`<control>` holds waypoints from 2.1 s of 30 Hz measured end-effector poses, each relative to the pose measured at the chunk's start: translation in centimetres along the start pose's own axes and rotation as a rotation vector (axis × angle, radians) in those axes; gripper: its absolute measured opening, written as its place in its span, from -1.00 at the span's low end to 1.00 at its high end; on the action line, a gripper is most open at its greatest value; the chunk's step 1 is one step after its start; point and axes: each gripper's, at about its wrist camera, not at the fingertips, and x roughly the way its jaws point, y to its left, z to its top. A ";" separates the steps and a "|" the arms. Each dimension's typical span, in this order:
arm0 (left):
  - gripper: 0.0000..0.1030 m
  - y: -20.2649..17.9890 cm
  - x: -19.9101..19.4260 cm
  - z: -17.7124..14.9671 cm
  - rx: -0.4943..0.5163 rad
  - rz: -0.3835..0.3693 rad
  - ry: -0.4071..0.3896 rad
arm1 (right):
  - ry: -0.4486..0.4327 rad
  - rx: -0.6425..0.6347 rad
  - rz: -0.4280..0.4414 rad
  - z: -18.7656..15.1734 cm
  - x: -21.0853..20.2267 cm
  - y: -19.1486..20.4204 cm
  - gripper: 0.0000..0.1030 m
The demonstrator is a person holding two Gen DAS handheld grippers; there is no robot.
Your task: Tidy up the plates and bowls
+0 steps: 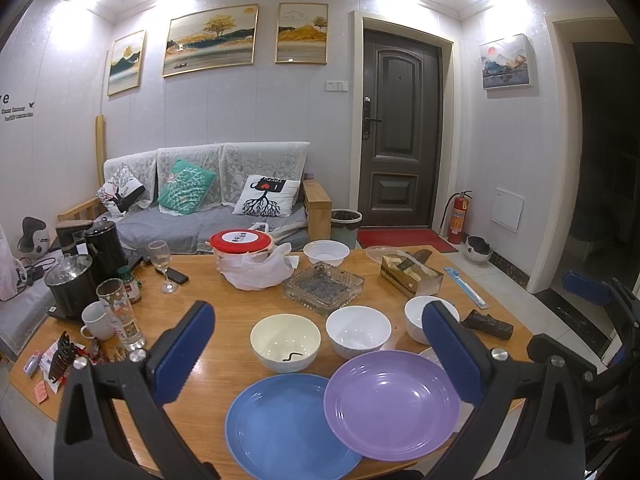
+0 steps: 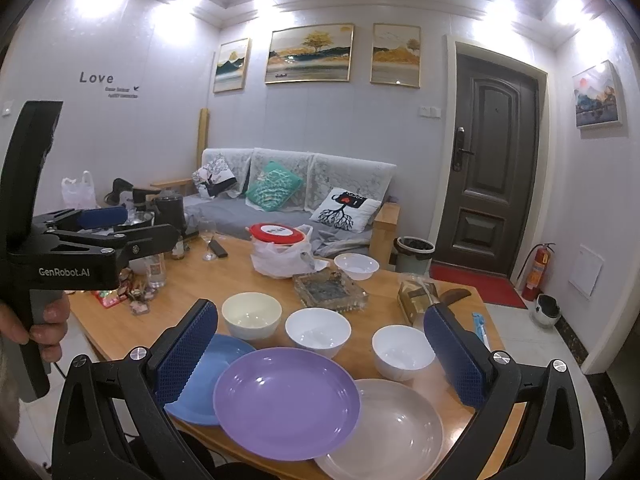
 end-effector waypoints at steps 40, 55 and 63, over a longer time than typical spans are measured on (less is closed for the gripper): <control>0.92 2.8 9.2 -3.5 -0.137 -0.207 0.231 | 0.280 0.240 -0.008 -7.4 7.3 -4.9 0.42; -0.25 1.9 19.9 -12.5 -0.249 -0.242 0.558 | 0.571 0.450 0.038 -15.6 14.7 -7.2 -0.30; -0.68 1.0 20.9 -13.6 -0.224 -0.215 0.589 | 0.597 0.453 0.067 -16.0 15.5 -6.6 -0.61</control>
